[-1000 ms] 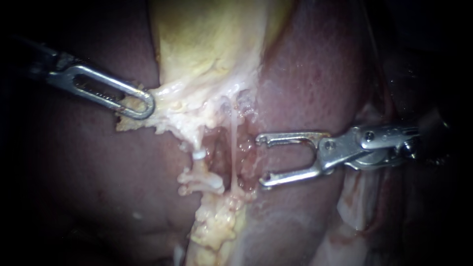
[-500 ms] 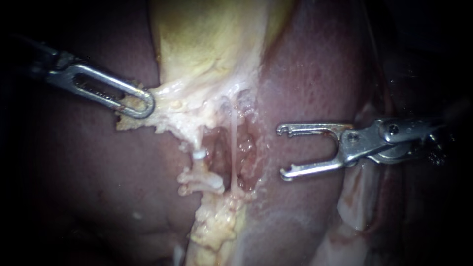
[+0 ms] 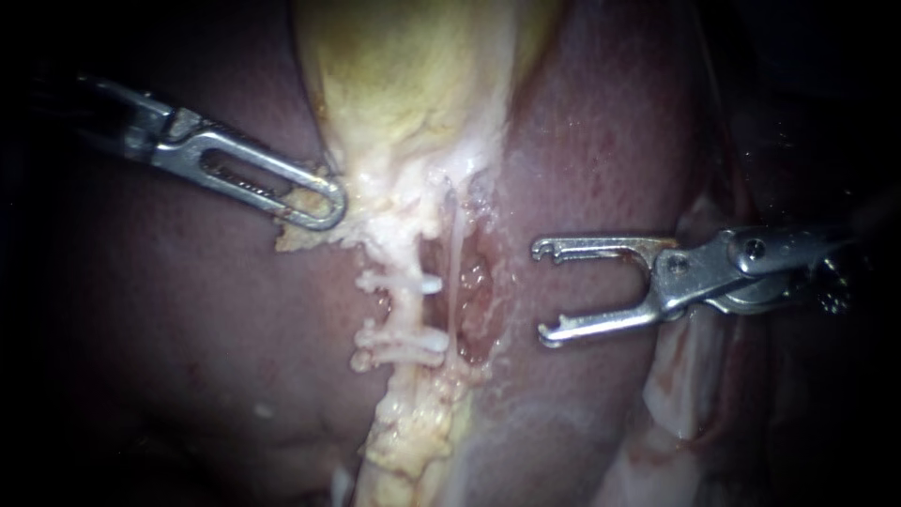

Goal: Going back third clip left tube

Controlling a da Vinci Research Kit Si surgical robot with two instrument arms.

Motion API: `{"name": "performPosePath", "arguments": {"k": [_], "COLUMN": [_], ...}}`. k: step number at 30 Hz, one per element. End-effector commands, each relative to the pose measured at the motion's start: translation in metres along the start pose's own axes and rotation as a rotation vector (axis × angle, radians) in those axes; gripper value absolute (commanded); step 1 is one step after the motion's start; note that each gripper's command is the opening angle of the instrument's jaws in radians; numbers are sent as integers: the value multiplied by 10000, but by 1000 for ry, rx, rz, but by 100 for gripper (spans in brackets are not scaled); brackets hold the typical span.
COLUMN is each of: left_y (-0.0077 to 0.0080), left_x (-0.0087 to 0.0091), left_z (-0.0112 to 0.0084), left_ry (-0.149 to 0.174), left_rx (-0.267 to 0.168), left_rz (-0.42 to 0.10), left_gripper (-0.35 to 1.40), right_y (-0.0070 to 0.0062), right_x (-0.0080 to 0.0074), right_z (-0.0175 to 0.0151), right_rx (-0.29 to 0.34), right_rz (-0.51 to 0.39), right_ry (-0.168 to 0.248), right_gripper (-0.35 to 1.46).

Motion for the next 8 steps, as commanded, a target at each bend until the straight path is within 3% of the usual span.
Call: {"name": "performPosePath", "arguments": {"k": [1, 8], "left_y": [0, 0], "left_x": [0, 0], "left_z": [0, 0], "left_ry": [1, 1], "left_rx": [2, 2], "left_rz": [0, 0], "left_gripper": [-35, -35], "right_y": [0, -2], "right_x": [0, 2], "right_z": [0, 1], "right_rx": [0, 0], "right_rz": [0, 0], "right_ry": [0, 0], "right_gripper": [50, 50]}}
